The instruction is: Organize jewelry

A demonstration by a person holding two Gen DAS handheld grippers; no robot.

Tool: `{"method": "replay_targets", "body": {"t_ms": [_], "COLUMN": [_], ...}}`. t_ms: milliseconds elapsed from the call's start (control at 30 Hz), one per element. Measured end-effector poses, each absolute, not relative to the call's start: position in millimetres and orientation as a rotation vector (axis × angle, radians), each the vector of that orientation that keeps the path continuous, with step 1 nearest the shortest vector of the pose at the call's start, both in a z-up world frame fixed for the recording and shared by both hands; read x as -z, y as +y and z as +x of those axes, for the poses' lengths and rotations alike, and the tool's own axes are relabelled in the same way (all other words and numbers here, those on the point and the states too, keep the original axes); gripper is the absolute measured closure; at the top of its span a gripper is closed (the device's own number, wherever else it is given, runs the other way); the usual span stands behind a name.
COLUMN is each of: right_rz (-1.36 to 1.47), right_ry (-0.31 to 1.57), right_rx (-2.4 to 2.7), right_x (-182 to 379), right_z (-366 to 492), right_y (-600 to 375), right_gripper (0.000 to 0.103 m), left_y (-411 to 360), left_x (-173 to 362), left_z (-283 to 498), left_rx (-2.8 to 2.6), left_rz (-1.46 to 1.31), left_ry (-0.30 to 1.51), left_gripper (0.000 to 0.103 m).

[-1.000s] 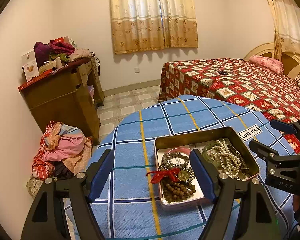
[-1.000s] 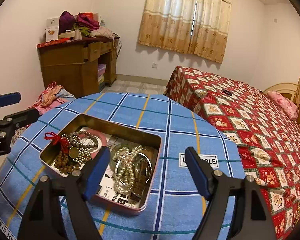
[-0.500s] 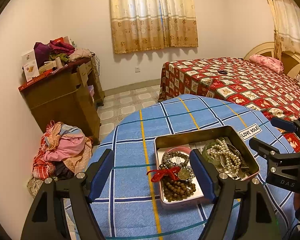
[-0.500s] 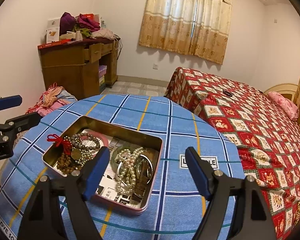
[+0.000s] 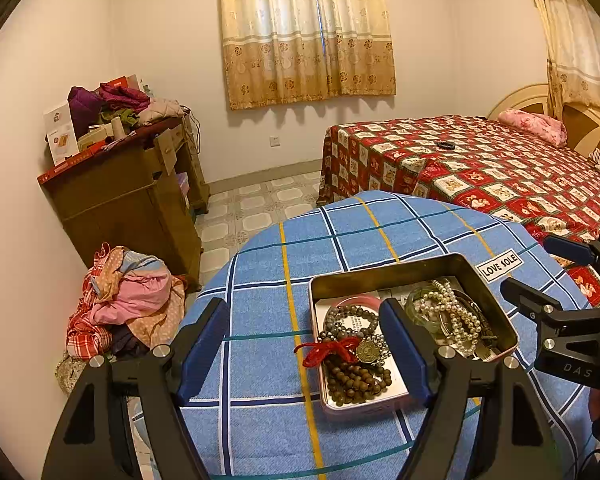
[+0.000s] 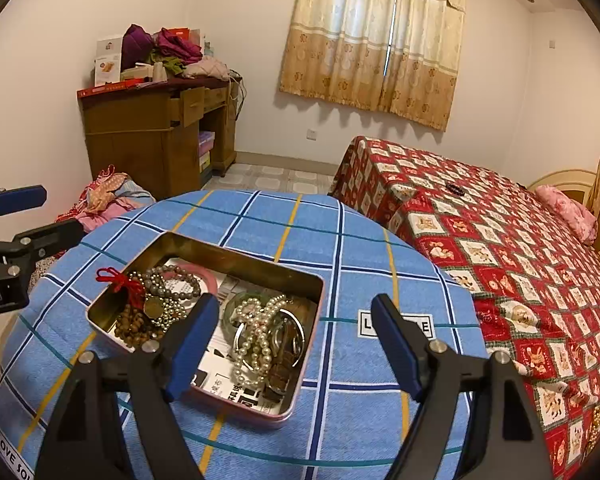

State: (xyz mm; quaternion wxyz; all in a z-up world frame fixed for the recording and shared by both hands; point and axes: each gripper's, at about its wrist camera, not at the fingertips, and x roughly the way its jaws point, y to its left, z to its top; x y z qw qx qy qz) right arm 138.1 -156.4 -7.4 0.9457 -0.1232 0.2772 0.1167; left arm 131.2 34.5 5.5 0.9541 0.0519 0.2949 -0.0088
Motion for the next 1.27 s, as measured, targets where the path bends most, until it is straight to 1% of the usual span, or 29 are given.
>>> {"method": "replay_targets", "body": {"t_ms": [1267], "right_rz": [-0.26], "right_ry": [0.577], "right_rx": [-0.243], "right_x": [11.2], "right_z": [137.6], "right_y": [-157.7], "right_gripper": [0.022], "left_y": [34.2], "left_x": [-0.3], "left_z": [135.1], "left_rx": [-0.007], "left_rz": [0.124], "left_ry": [0.62], "left_gripper": [0.025]}}
